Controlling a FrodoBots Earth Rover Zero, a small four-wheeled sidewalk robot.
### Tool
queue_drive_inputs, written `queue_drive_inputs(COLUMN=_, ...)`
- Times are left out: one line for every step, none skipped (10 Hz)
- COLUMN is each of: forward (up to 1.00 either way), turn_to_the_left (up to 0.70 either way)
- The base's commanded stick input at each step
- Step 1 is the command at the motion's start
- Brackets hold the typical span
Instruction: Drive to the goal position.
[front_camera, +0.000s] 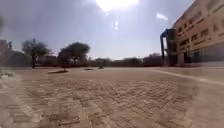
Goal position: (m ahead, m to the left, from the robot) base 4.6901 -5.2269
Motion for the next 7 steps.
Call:
queue_drive_inputs(forward=0.70, turn_to_the_left=0.00)
queue_drive_inputs(forward=0.70, turn_to_the_left=0.17)
queue_drive_inputs(forward=0.70, turn_to_the_left=0.14)
queue_drive_inputs(forward=0.70, turn_to_the_left=0.00)
queue_drive_inputs(forward=0.70, turn_to_the_left=0.00)
queue_drive_inputs(forward=0.70, turn_to_the_left=0.00)
queue_drive_inputs(forward=0.70, turn_to_the_left=0.00)
